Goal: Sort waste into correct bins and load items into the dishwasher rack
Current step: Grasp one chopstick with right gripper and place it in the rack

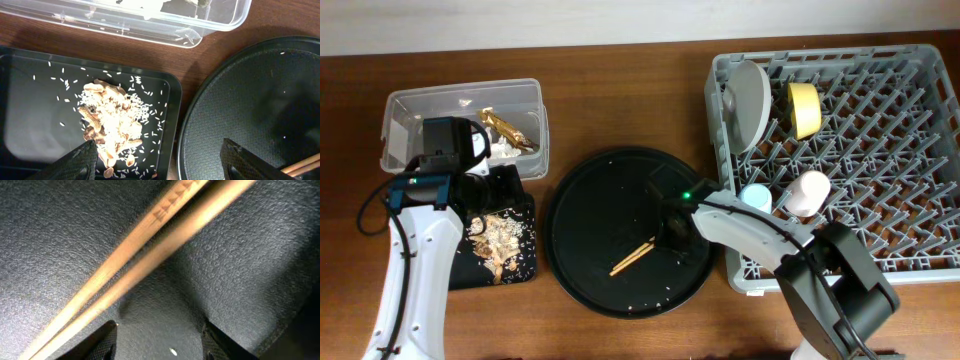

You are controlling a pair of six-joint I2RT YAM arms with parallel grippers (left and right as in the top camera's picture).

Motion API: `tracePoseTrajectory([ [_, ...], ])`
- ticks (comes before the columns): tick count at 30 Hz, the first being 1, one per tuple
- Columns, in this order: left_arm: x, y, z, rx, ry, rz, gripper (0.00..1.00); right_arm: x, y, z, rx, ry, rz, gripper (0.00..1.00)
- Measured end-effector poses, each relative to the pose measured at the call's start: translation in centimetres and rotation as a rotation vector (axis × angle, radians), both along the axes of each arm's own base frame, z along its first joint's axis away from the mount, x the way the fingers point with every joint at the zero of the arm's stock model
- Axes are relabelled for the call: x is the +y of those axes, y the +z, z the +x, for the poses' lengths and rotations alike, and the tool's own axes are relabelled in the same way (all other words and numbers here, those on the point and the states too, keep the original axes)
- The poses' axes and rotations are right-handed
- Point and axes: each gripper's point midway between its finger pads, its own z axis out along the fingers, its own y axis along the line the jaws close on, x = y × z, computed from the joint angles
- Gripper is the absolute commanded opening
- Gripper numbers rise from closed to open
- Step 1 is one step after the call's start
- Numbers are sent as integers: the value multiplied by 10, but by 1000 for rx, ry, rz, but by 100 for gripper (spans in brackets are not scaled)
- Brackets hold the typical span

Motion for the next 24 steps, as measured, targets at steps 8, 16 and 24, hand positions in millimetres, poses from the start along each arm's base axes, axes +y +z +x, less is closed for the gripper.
tracePoseTrajectory([
  [8,0,0,0,2,0,0,78,8,25,35,-92,-7,-31,58],
  [16,0,0,0,1,0,0,81,-5,6,12,55,0,-111,58],
  [24,0,0,-1,3,0,0,82,8,-3,31,-23,5,-64,65],
])
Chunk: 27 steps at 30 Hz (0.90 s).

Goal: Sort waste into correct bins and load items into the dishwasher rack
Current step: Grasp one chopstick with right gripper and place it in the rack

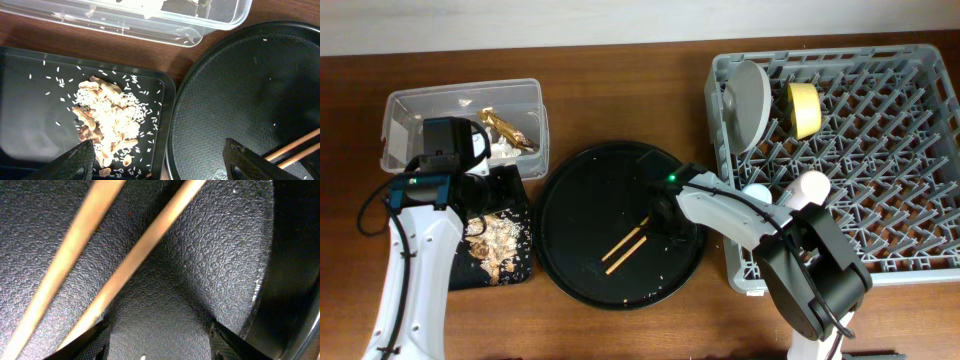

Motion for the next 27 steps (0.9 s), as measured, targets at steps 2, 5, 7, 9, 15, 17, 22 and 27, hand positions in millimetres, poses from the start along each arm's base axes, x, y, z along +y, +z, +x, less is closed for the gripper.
tracePoseTrajectory([
  [2,0,0,0,0,0,0,81,-4,4,10,-15,43,0,65],
  [5,0,0,0,1,0,0,81,-9,31,47,-80,52,23,67],
  [7,0,0,0,0,0,0,81,8,60,66,-146,107,54,67],
  [9,0,0,0,1,0,0,81,19,58,57,-141,139,54,68],
  [15,0,0,0,1,0,0,81,14,10,26,-73,123,18,72],
  [17,0,0,0,1,0,0,82,12,1,24,-76,103,18,72],
  [22,0,0,0,1,0,0,82,3,0,15,-43,97,-18,18],
  [27,0,0,0,1,0,0,82,-1,2,4,5,77,-23,4],
])
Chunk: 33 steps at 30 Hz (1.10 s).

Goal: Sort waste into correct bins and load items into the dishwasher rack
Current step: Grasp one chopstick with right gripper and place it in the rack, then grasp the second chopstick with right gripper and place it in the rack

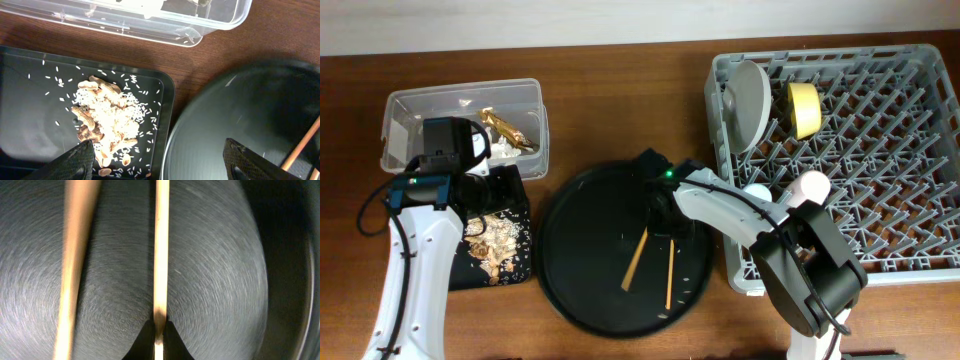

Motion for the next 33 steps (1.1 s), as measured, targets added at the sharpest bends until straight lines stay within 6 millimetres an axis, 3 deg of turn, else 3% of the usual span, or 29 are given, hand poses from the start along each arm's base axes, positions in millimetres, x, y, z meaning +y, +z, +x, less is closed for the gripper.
tracePoseTrajectory([
  [4,0,0,0,0,0,0,82,-3,11,0,-5,0,15,4],
  [8,0,0,0,0,0,0,82,-31,58,-1,-10,90,27,4],
  [10,0,0,0,0,0,0,82,-49,105,10,-63,145,52,4],
  [12,0,0,0,1,0,0,82,-84,154,22,-120,178,63,4],
  [13,0,0,0,1,0,0,82,-121,184,34,-164,173,56,4],
  [17,0,0,0,1,0,0,82,-194,189,52,-189,100,16,4],
  [19,0,0,0,1,0,0,82,-204,167,59,-127,114,13,8],
  [21,0,0,0,1,0,0,82,-207,140,68,-62,122,13,21],
  [22,0,0,0,1,0,0,82,-207,133,72,-56,130,13,46],
  [25,0,0,0,0,0,0,82,-205,133,81,-91,138,22,49],
  [27,0,0,0,1,0,0,82,-201,136,76,-72,132,45,51],
  [28,0,0,0,0,0,0,82,-195,145,78,-90,123,77,52],
  [30,0,0,0,0,0,0,82,-175,181,88,-213,137,166,57],
  [32,0,0,0,1,0,0,82,-129,222,83,-342,267,219,61],
  [33,0,0,0,0,0,0,82,-114,223,79,-341,311,231,62],
])
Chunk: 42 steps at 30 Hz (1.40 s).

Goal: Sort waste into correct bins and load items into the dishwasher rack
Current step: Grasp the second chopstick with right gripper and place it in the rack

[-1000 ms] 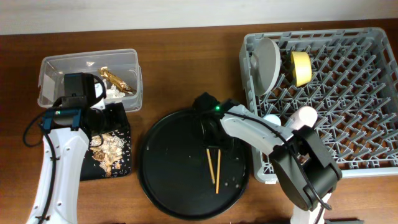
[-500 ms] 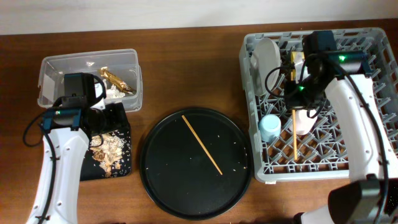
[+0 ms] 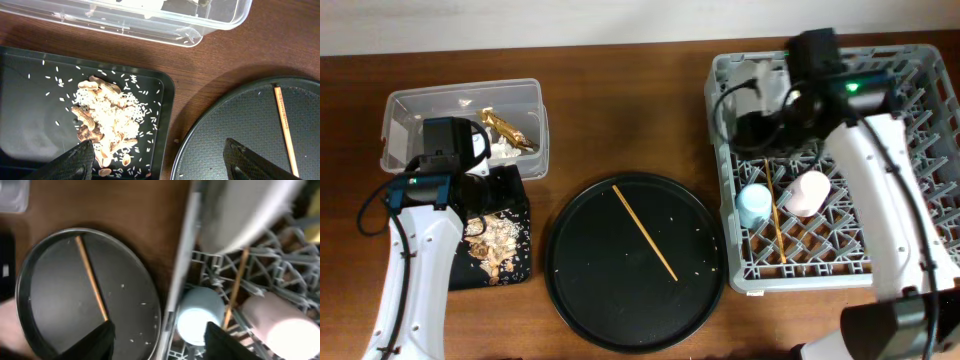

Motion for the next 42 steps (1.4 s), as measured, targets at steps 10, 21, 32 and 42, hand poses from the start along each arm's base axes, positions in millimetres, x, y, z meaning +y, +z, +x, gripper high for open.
tracePoseTrajectory([
  [10,0,0,0,0,0,0,82,178,-171,-55,346,365,-183,62],
  [21,0,0,0,1,0,0,82,157,-226,-70,435,170,-313,4],
  [32,0,0,0,0,0,0,82,66,-49,-36,127,-66,-130,4],
  [42,0,0,0,0,0,0,82,-95,-79,-10,219,-181,-199,21],
])
